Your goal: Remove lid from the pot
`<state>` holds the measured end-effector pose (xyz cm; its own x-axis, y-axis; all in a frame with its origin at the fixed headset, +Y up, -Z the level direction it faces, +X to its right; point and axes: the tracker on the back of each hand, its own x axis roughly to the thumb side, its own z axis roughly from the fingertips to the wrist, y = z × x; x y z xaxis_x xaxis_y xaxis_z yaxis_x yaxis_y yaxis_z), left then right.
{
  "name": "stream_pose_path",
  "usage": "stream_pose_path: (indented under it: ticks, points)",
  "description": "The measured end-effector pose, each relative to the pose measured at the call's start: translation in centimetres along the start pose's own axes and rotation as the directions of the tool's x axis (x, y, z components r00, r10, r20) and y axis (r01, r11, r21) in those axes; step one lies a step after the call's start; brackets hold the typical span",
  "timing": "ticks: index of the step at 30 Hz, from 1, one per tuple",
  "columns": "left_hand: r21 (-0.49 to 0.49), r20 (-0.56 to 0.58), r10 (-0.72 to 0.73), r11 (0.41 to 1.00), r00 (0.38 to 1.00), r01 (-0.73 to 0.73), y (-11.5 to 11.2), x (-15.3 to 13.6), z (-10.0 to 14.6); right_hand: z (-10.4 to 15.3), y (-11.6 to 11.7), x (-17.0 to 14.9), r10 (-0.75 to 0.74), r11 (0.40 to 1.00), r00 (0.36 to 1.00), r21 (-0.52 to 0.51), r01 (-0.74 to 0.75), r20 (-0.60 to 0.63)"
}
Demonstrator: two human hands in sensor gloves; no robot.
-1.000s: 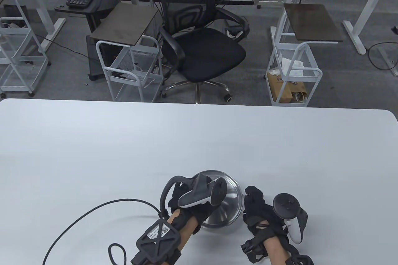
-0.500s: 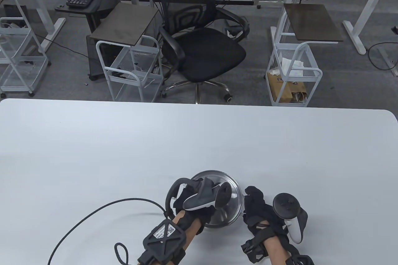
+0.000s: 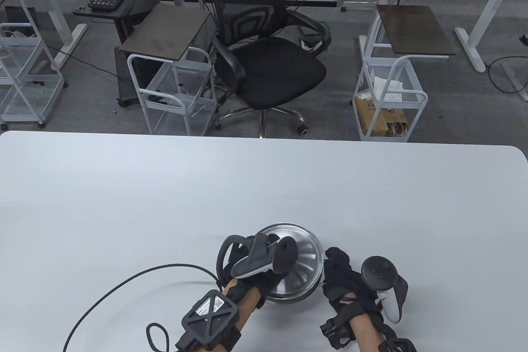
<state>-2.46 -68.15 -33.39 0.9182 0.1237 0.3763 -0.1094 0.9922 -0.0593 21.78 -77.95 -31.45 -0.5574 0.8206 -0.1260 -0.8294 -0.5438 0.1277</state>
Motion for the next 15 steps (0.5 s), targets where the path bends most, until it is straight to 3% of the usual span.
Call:
stream_pose_path:
  ticks: [4,8,15]
  points:
    - [0.099,-0.016,0.128,0.987,0.992,-0.126,2.4,-2.1,1.2,0.0,0.0,0.0,0.006,1.000,1.000,0.002,-0.006,-0.001]
    - [0.219,-0.044,0.175,0.962,0.984,-0.162,4.7,-5.4,3.3,0.0,0.0,0.0,0.012,1.000,1.000,0.002,-0.012,0.000]
    - [0.361,-0.130,0.261,0.911,0.957,-0.199,6.0,-11.3,7.4,-0.1,-0.1,0.0,0.014,1.000,1.000,0.006,-0.014,-0.004]
